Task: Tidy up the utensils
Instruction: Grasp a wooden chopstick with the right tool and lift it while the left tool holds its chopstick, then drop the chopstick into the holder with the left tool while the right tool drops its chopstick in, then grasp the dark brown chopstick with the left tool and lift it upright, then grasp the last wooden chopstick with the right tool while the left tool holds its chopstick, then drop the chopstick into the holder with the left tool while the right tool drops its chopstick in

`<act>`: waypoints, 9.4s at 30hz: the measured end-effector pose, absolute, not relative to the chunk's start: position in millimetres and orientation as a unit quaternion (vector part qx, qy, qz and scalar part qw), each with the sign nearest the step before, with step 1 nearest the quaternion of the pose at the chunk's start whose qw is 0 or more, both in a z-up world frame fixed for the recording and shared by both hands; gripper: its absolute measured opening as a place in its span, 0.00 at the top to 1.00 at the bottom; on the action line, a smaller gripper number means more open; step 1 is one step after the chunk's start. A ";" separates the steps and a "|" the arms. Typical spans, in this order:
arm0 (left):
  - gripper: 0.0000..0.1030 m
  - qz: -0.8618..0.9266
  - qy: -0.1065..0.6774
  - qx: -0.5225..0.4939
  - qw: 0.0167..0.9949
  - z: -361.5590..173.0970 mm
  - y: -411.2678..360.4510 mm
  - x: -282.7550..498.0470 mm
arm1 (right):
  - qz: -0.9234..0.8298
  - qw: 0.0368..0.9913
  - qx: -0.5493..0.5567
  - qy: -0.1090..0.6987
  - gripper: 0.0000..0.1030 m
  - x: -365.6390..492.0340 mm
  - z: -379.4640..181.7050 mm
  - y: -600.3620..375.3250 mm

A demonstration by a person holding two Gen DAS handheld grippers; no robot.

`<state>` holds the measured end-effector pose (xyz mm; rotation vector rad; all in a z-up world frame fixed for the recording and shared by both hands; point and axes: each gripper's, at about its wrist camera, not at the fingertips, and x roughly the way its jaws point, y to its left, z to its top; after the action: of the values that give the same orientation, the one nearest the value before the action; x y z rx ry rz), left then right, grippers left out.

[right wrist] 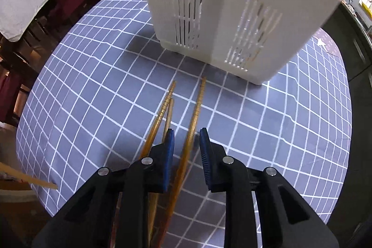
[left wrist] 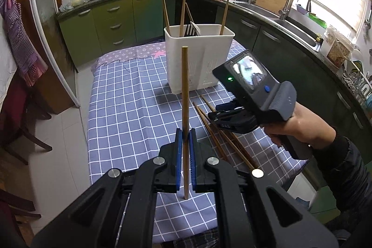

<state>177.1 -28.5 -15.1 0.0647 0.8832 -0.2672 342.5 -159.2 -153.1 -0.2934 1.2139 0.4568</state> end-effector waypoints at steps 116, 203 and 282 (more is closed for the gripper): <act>0.68 -0.109 0.374 0.017 0.921 50.8 -25.1 238.3 | 0.191 0.962 0.059 0.184 0.93 304.8 138.7 -286.8; 0.94 -0.069 0.478 0.002 0.876 -24.0 -35.9 219.1 | 0.261 0.787 -0.083 0.553 0.70 308.1 -127.9 -197.6; 0.94 -0.104 0.419 0.040 0.901 35.9 -46.5 210.4 | 0.245 0.898 -0.020 0.365 0.94 206.9 -2.0 -282.9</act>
<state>210.4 -46.5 35.9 0.0827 0.8670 -0.2145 206.9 -282.9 -2.0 -0.0420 0.7548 0.5071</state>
